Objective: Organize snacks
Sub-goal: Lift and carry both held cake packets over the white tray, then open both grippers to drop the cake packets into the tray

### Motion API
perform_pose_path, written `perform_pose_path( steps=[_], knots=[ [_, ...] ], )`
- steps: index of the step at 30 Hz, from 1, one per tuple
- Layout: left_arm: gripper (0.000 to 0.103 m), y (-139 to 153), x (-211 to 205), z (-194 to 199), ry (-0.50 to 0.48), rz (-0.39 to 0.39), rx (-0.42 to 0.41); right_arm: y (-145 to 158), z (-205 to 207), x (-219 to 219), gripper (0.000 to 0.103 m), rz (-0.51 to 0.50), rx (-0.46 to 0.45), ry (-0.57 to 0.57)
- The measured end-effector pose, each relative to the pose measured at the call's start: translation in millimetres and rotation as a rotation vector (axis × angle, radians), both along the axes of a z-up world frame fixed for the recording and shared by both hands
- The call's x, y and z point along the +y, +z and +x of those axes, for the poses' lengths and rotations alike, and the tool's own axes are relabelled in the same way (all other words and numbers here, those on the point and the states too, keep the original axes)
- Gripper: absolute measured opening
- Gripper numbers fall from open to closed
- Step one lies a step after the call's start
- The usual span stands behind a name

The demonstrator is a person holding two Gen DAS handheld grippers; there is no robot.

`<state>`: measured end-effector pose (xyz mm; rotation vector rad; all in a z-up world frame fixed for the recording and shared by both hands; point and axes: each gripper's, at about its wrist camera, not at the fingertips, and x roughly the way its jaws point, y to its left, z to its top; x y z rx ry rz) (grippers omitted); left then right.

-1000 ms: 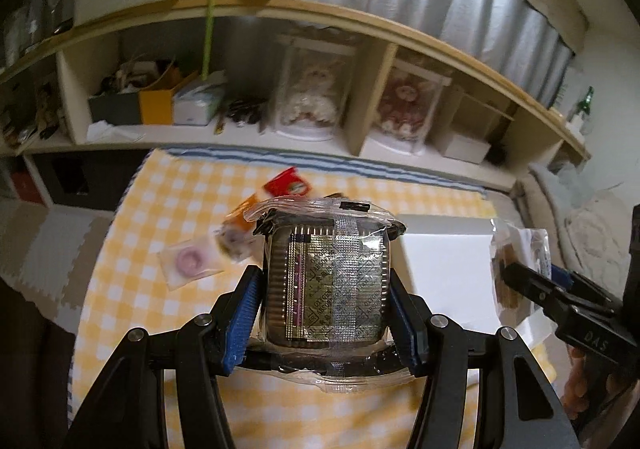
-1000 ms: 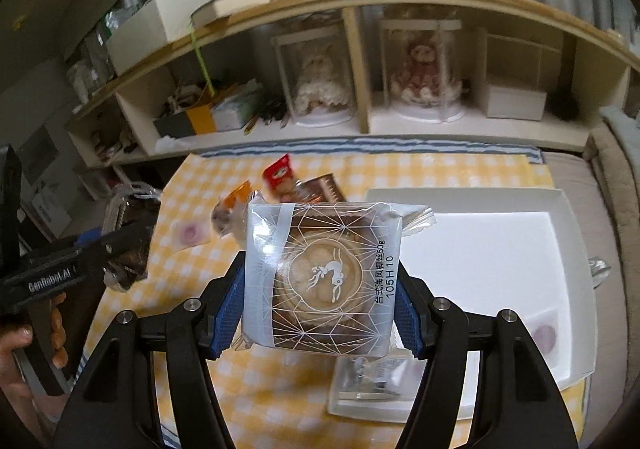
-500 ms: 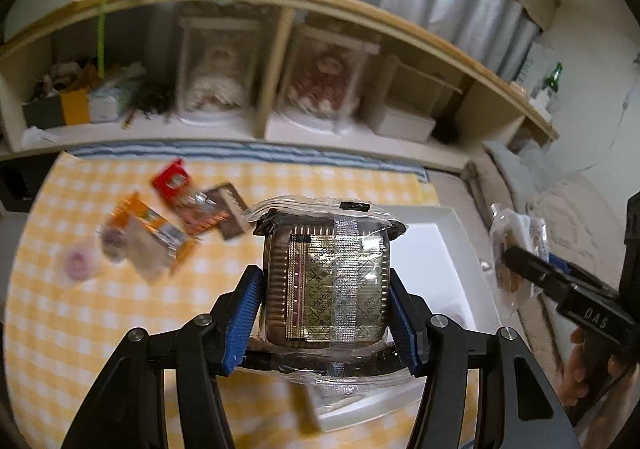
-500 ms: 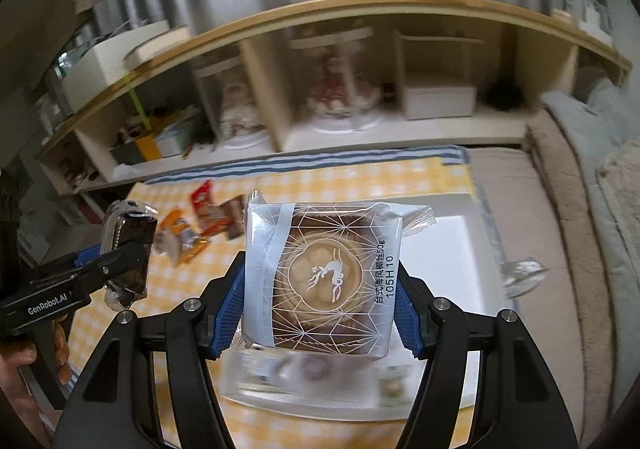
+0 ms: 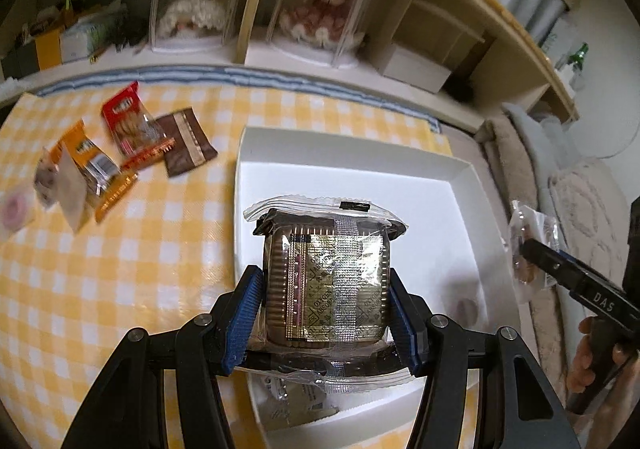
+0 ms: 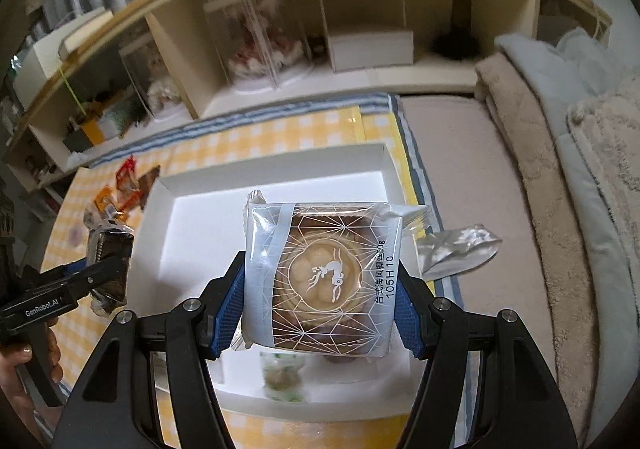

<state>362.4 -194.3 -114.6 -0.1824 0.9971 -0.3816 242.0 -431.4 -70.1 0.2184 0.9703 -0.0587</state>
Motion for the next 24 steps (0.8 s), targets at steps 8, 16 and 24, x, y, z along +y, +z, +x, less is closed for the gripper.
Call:
perform_pose_path(
  steps=[8,16,24],
  knots=[
    [0.059,-19.0,-7.3,24.7,0.017,0.018,-0.024,-28.6,27.4,-3.9,0.066,0.014,0.040,0.027],
    [0.078,-26.3,-11.0,27.7,-0.003,0.044,-0.049,-39.2,47.1,-13.3,0.086,0.016,0.031,0.018],
    [0.103,-29.5,-3.9,13.9,-0.017,0.075,-0.038,-41.5,28.9,-8.9,0.103,0.009,0.053,0.009]
  ],
)
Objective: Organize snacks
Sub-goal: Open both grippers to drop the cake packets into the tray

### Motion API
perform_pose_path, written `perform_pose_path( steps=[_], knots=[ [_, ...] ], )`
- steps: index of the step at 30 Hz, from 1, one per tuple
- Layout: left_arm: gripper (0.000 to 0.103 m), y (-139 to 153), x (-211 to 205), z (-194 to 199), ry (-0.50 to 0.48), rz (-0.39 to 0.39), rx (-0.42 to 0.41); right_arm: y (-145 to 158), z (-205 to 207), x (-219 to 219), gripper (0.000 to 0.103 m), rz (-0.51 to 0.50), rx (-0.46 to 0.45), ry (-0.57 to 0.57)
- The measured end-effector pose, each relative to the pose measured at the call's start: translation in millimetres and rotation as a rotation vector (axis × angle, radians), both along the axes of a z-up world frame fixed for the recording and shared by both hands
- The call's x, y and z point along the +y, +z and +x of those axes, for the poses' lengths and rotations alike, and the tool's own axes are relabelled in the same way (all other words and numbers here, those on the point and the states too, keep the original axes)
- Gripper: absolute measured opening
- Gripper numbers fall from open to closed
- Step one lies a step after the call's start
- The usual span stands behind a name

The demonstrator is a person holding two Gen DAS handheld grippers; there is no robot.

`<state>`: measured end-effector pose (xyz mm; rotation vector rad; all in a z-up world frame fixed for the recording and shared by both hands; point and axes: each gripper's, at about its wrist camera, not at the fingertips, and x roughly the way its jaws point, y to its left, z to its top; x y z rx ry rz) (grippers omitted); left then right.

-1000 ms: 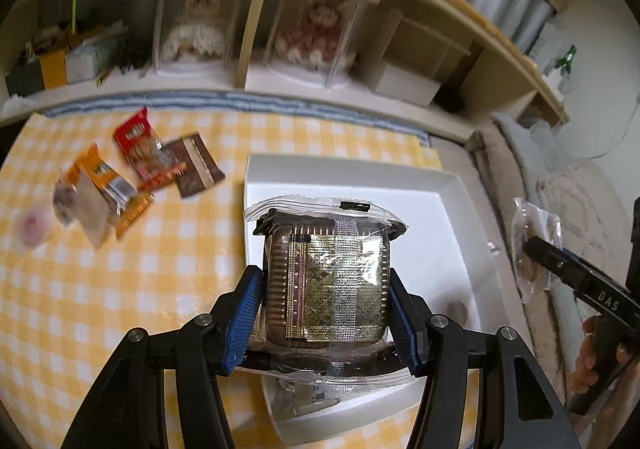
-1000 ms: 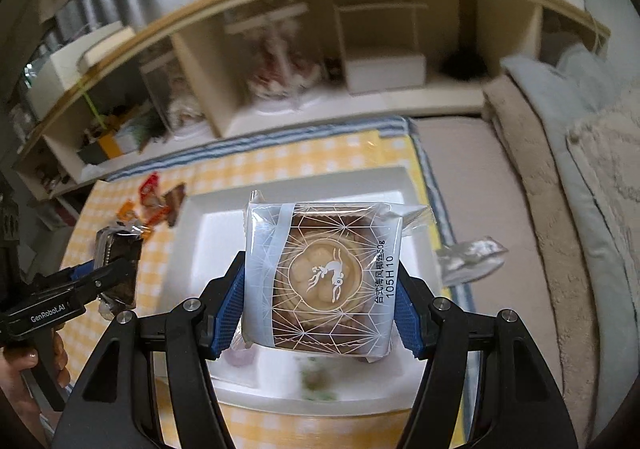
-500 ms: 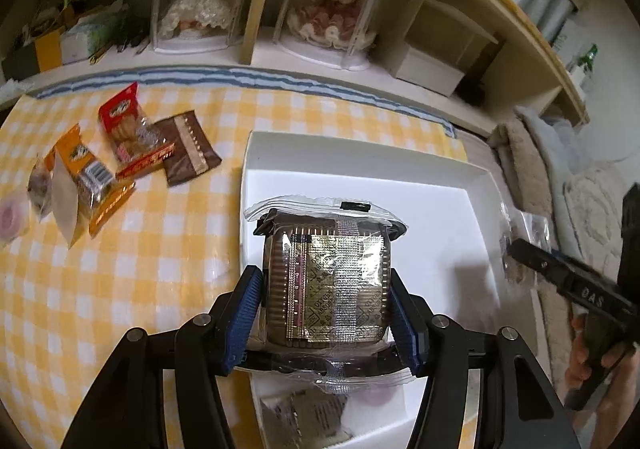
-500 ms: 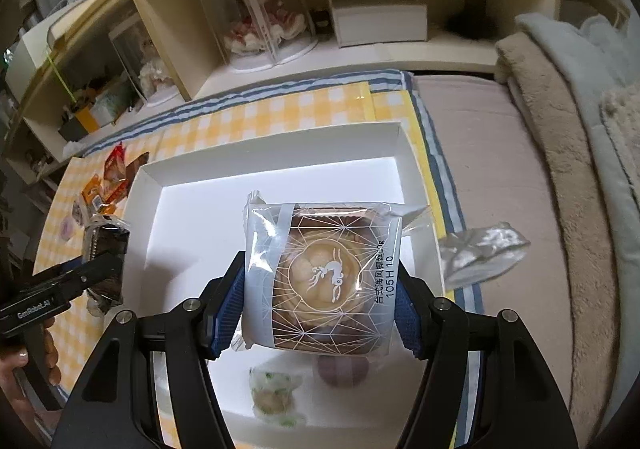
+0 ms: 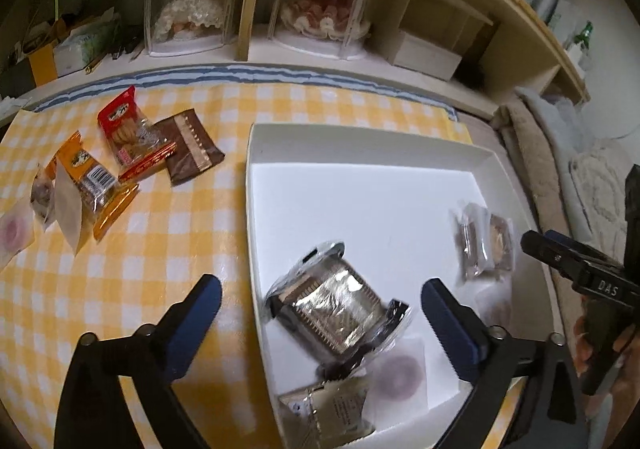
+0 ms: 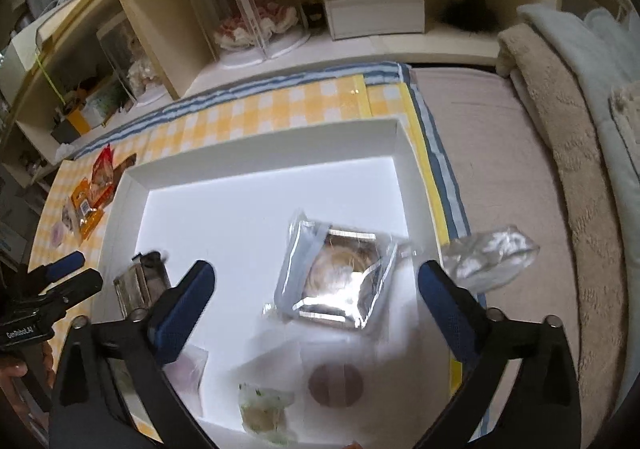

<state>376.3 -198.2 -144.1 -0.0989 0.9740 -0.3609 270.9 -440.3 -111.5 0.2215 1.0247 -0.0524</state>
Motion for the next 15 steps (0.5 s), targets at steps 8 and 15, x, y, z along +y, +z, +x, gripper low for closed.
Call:
perform_pose_path(
  steps=[8,15],
  knots=[
    [0.103,3.6,5.8,-17.4,0.003,0.014,0.019,2.6,-24.9,9.2,0.103,-0.011,-0.002,-0.007],
    [0.103,12.6,9.2,-28.7,0.007,0.007,0.023,6.0,-42.1,15.1,0.103,-0.003,-0.004,-0.016]
  ],
)
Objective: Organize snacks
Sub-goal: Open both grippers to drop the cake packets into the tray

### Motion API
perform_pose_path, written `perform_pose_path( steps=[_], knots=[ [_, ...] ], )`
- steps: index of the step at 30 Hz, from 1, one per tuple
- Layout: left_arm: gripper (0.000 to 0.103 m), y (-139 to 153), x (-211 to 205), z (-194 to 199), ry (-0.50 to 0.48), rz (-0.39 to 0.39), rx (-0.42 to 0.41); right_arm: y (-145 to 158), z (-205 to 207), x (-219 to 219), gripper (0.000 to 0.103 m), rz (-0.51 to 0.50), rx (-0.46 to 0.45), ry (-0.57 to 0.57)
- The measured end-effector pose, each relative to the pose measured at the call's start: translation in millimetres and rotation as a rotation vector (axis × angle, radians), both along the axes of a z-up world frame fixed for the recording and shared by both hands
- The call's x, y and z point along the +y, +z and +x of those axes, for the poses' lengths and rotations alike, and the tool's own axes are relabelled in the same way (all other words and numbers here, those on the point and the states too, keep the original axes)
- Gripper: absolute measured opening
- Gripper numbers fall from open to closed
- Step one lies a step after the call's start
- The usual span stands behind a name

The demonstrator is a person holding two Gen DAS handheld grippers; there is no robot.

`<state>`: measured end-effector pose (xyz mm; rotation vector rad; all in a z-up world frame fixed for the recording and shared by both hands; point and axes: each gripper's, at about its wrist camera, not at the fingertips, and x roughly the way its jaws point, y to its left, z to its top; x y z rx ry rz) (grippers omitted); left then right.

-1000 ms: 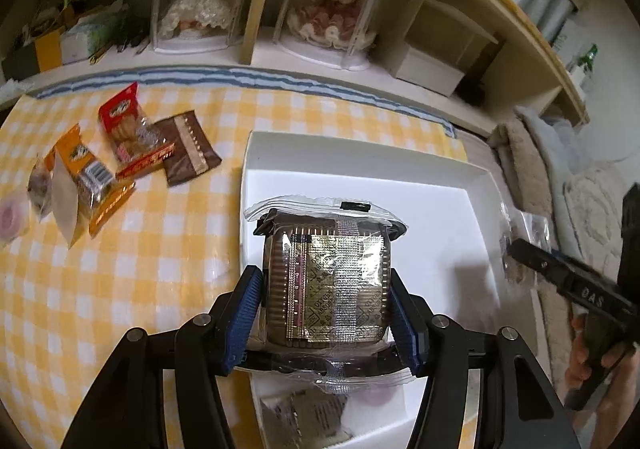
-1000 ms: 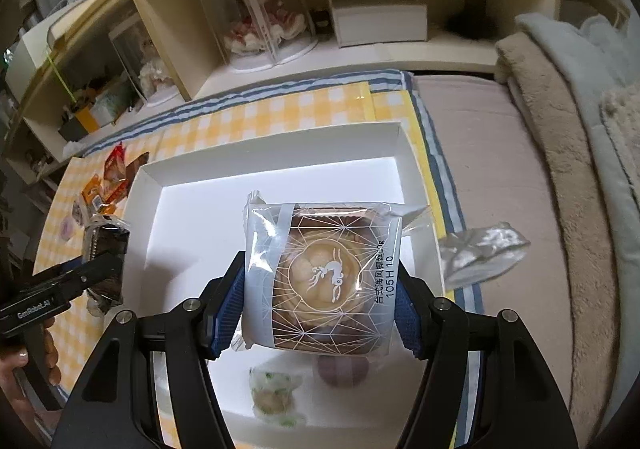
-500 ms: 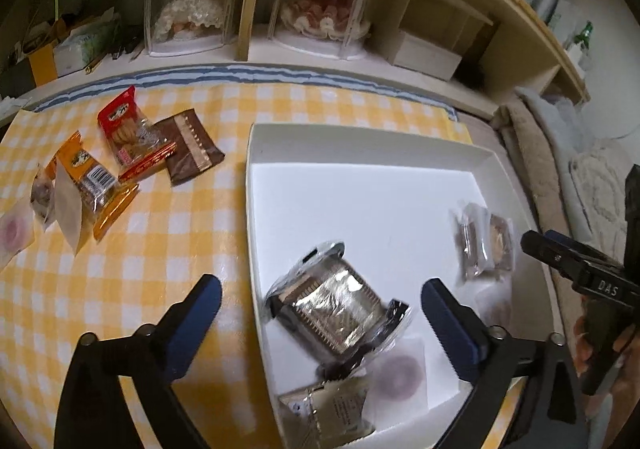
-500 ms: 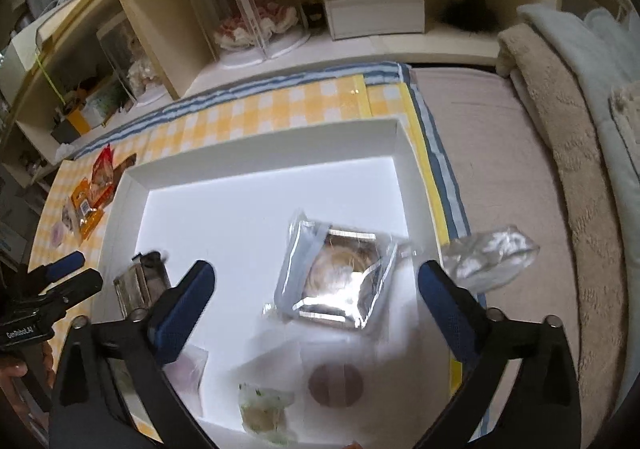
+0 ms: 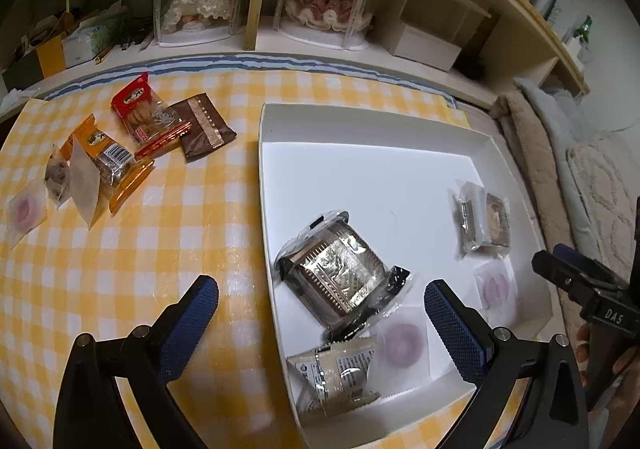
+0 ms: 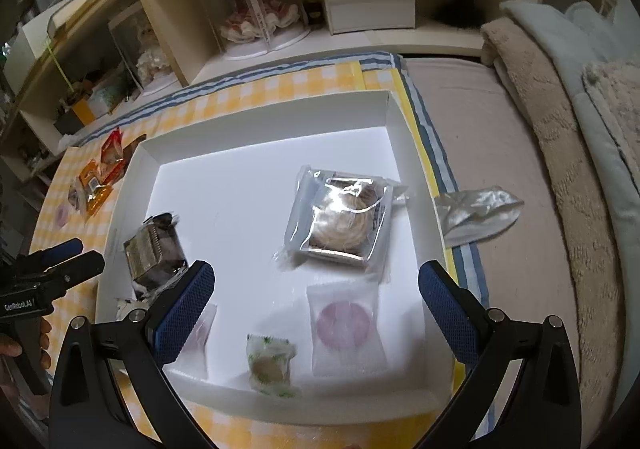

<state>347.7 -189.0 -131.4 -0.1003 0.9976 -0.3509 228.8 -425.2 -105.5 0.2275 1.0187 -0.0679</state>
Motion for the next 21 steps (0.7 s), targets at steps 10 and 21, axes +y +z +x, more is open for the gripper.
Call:
perform_pose_path(
  steps=[10,21],
  knots=[
    [0.103,6.5,-7.8,-8.7,-0.003,0.014,0.028,2.1,-18.7,2.6,0.103,0.039,-0.014,-0.032],
    [0.103,37.2,-2.4,-48.4,-0.014,0.009,-0.025,30.5,-46.3,6.3,0.103,0.012,-0.068,-0.052]
  ],
)
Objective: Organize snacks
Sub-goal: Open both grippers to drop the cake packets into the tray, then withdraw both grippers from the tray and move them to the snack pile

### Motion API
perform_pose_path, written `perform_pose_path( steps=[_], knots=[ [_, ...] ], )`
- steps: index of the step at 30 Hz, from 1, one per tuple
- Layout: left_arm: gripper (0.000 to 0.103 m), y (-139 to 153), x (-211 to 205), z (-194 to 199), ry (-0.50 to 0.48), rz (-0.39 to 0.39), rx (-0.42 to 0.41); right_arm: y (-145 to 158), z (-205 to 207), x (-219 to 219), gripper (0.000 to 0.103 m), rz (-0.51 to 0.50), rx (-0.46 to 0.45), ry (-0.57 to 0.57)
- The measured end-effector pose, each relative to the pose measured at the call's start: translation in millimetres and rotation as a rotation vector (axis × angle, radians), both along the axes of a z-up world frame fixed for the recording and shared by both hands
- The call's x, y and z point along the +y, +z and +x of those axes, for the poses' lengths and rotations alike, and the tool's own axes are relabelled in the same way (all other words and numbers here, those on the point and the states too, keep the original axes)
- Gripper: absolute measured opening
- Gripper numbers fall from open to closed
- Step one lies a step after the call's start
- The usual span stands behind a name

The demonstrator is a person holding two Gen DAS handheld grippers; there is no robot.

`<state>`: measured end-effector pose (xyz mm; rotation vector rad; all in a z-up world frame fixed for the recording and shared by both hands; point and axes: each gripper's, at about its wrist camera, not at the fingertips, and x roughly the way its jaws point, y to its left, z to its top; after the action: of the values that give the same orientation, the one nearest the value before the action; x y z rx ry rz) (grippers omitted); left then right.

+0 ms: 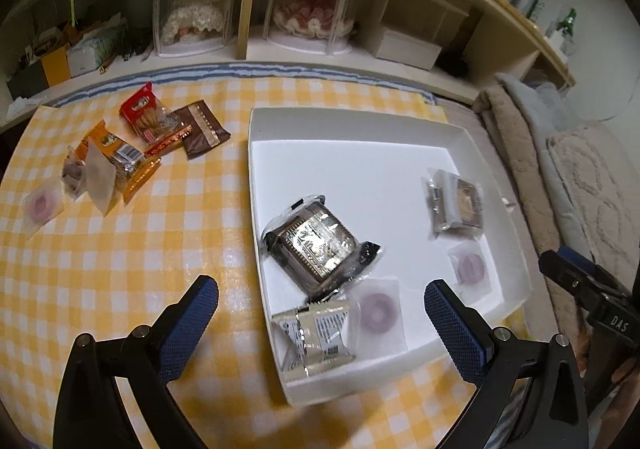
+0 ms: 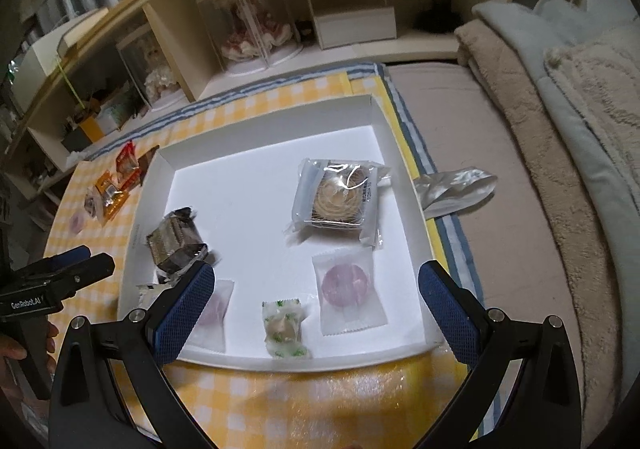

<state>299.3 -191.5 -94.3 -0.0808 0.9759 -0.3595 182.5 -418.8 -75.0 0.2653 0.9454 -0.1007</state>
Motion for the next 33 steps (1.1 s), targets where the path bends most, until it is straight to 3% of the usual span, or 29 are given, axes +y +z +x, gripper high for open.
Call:
perform_pose_path(
  steps=[11,19,33],
  knots=[
    [0.103,49.8,48.7,-50.8,-0.002,-0.021,-0.084,45.6,-23.3,33.7,0.103,-0.015,-0.078,0.017],
    [0.103,82.0,99.1,-74.5,0.016,-0.027,-0.133,62.9,-21.6,71.0,0.103,-0.007,-0.123,0.042],
    [0.103,101.3,193.8,-81.4,0.081,-0.015,-0.182,73.1,13.6,152.0,0.103,0.000,-0.172,0.119]
  ],
)
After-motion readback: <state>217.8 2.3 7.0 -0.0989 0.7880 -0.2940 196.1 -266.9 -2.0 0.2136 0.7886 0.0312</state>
